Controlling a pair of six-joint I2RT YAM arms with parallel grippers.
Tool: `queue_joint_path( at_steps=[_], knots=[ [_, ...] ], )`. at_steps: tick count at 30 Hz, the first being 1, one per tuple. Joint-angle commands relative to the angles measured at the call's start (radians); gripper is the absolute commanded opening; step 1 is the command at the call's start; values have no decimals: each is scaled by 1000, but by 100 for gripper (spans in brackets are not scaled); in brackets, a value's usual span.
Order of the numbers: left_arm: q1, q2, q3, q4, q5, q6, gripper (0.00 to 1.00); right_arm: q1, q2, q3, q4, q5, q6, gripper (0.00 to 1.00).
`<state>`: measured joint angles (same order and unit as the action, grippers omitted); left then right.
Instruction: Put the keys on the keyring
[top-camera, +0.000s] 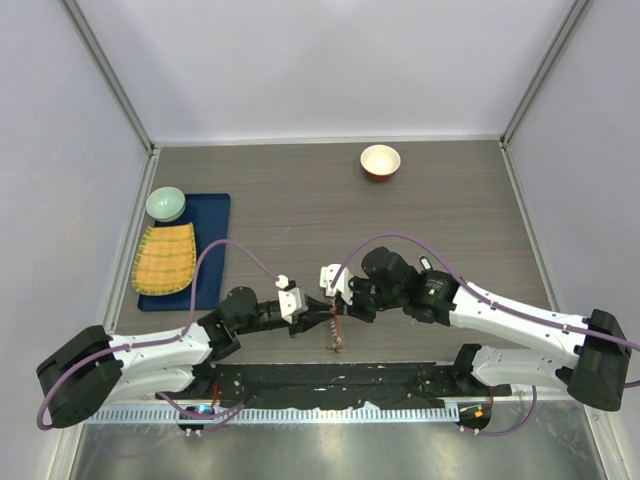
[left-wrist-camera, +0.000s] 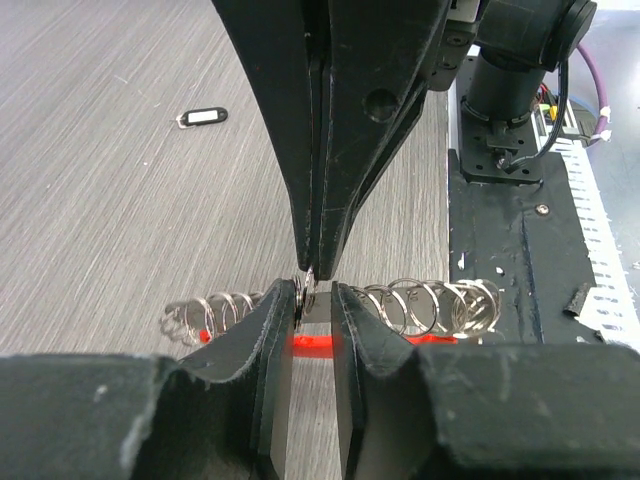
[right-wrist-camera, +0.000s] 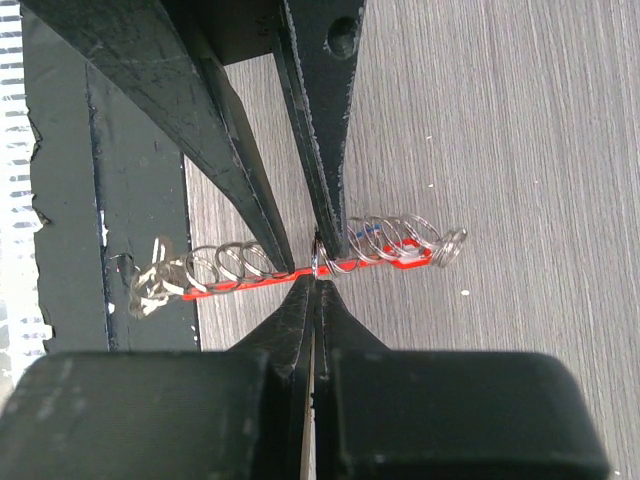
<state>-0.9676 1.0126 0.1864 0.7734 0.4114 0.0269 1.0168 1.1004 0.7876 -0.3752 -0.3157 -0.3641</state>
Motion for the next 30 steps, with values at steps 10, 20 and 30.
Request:
queue_joint_path(
  at_steps=[10,20,30],
  knots=[
    [0,-43,39,40,9,-7,32,6,-19,24,61,4,-3,1],
    [-2,-22,44,37,26,1,29,6,-22,22,64,1,1,1],
    [0,17,73,-17,29,2,17,6,-31,21,62,3,1,1]
  ],
)
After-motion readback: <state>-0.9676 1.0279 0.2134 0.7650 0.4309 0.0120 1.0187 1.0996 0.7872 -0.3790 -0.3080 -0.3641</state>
